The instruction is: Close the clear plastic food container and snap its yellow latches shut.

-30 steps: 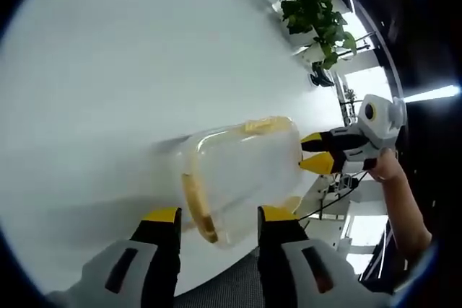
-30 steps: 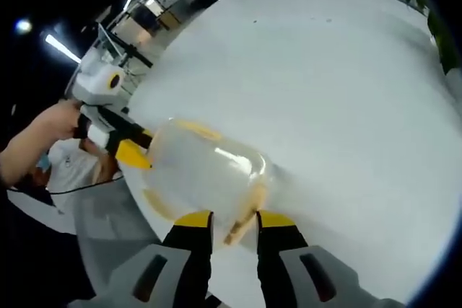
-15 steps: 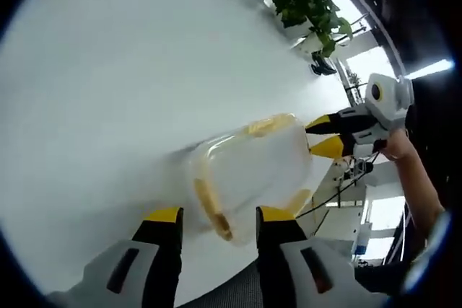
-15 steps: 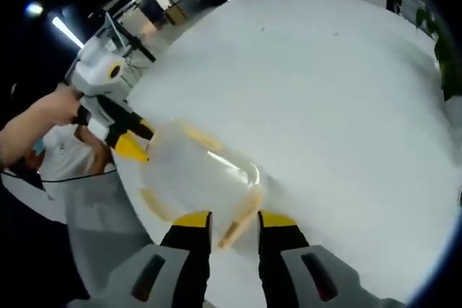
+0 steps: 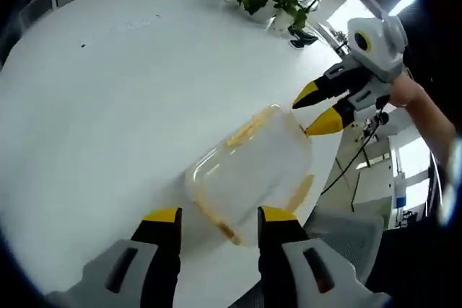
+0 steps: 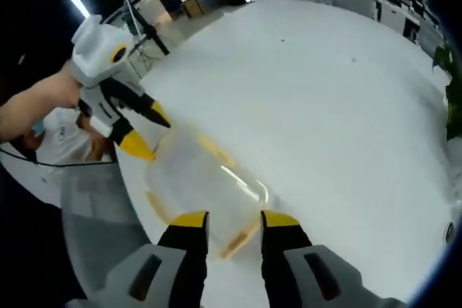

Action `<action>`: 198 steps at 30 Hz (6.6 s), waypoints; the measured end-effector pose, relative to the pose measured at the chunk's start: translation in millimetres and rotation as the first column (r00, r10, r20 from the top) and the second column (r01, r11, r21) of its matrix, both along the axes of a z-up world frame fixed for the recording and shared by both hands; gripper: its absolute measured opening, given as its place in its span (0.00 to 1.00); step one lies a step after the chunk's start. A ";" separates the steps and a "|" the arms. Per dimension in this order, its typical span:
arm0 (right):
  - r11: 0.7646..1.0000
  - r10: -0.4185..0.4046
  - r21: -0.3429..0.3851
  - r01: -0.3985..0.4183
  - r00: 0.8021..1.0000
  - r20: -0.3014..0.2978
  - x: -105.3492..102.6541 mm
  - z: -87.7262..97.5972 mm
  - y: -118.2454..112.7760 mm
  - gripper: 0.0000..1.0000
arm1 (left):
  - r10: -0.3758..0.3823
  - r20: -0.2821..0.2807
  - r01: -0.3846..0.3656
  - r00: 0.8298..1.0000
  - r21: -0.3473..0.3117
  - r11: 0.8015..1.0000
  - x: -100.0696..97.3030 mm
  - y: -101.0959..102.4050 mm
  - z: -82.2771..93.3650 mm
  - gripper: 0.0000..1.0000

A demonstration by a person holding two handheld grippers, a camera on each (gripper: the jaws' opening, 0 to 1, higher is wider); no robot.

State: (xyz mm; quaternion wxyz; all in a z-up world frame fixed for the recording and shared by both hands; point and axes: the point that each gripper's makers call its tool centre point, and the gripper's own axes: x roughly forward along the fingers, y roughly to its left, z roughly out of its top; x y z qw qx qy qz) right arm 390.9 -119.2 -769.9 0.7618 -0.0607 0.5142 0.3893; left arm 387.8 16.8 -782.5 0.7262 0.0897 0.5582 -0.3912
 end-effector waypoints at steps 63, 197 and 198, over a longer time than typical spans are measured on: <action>0.925 0.379 -0.070 -0.374 0.920 0.100 -18.6 -5.7 49.1 0.28 | -0.509 0.251 0.499 0.823 0.110 0.860 -18.4 -62.1 10.7 0.36; 0.702 0.695 -0.048 -0.711 0.698 -0.172 12.8 -26.0 60.9 0.35 | -0.704 0.393 0.494 0.592 0.513 0.702 -21.6 -61.2 -17.0 0.47; 0.705 0.694 -0.041 -0.708 0.700 -0.169 13.2 -27.2 60.6 0.35 | -0.707 0.385 0.492 0.593 0.522 0.697 -20.4 -61.2 -17.1 0.47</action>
